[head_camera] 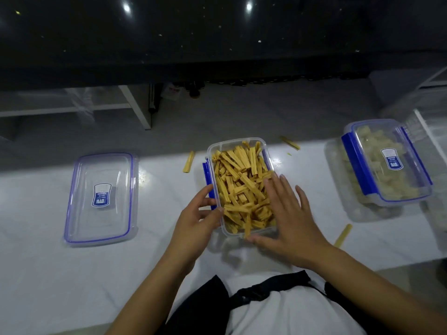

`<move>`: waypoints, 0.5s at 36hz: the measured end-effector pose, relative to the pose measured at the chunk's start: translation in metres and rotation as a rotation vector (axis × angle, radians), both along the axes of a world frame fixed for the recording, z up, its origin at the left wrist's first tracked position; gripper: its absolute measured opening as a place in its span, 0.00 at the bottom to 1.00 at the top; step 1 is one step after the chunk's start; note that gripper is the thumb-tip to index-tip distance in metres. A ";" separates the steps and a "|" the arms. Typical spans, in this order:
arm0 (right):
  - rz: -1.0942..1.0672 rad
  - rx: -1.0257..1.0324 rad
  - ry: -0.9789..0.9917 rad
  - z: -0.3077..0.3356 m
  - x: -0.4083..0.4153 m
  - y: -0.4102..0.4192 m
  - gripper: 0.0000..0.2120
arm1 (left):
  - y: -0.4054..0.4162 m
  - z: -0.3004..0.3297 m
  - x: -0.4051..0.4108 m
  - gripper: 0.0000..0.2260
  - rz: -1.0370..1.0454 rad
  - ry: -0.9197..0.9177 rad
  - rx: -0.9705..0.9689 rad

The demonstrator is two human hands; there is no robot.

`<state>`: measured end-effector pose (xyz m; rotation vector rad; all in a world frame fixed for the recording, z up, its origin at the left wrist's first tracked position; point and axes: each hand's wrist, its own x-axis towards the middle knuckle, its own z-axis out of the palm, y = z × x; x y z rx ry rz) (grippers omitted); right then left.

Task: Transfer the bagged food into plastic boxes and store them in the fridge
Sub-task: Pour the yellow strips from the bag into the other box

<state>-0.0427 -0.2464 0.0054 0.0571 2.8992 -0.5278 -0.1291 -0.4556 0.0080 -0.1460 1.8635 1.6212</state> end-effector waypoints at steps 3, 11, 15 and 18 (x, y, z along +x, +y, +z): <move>0.048 0.005 0.041 -0.006 -0.016 -0.009 0.53 | 0.001 0.000 -0.006 0.19 0.069 -0.058 0.046; -0.053 0.033 0.093 -0.015 -0.063 -0.016 0.41 | -0.001 -0.002 -0.005 0.19 0.113 -0.116 0.078; -0.059 -0.014 0.127 -0.016 -0.064 -0.018 0.39 | -0.003 -0.003 -0.003 0.18 0.129 -0.117 0.087; -0.036 0.013 0.142 -0.020 -0.056 -0.019 0.38 | -0.002 -0.004 -0.002 0.18 0.131 -0.112 0.088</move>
